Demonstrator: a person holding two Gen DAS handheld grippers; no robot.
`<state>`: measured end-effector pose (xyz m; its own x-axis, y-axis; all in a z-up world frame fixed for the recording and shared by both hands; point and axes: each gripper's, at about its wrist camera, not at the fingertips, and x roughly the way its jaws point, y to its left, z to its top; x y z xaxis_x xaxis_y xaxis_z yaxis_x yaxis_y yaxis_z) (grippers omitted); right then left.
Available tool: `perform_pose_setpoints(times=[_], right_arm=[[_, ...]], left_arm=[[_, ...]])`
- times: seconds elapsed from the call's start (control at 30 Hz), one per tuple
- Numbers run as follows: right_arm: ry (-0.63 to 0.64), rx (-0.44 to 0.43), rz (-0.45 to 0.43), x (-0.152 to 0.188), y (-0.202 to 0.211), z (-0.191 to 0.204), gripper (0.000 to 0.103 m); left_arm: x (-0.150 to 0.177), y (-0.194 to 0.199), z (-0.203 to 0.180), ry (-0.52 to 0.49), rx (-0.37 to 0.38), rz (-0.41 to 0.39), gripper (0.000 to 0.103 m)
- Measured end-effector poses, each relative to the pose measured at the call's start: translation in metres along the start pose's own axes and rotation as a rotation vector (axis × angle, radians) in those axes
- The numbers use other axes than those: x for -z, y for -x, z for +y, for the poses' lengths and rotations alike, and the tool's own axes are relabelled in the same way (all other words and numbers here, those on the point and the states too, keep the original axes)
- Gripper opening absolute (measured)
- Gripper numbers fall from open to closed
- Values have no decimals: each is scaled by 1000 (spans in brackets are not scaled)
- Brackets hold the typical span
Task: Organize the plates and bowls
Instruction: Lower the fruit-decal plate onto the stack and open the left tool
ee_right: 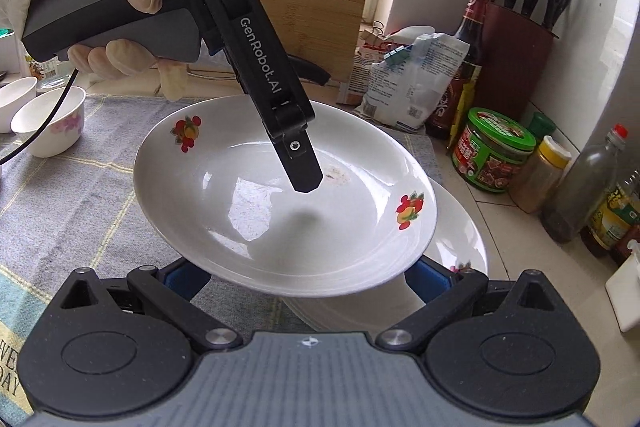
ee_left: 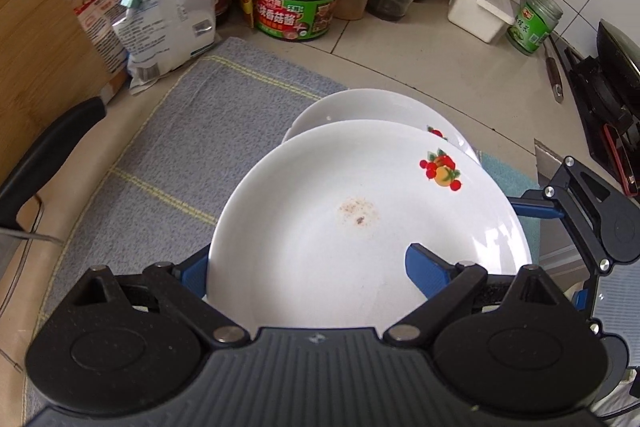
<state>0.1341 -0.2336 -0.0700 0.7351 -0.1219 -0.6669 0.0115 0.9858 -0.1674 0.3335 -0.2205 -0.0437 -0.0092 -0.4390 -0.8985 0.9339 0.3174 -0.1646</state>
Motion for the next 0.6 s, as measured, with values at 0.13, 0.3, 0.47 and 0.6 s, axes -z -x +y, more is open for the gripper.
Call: perform_pose_setpoints(times=[0.13, 0.3, 0.47, 0.6], right_arm=[[-17, 33, 11, 7, 2, -10, 103], [-41, 65, 24, 14, 5, -20, 103], [-60, 90, 44, 20, 6, -26, 103], [-73, 99, 55, 23, 5, -30, 103]], left_arm=[[-13, -12, -11, -35, 18, 9, 96], [-25, -26, -22, -64, 41, 20, 96], [-34, -37, -30, -86, 62, 32, 96], [-38, -46, -32, -92, 73, 41, 95]])
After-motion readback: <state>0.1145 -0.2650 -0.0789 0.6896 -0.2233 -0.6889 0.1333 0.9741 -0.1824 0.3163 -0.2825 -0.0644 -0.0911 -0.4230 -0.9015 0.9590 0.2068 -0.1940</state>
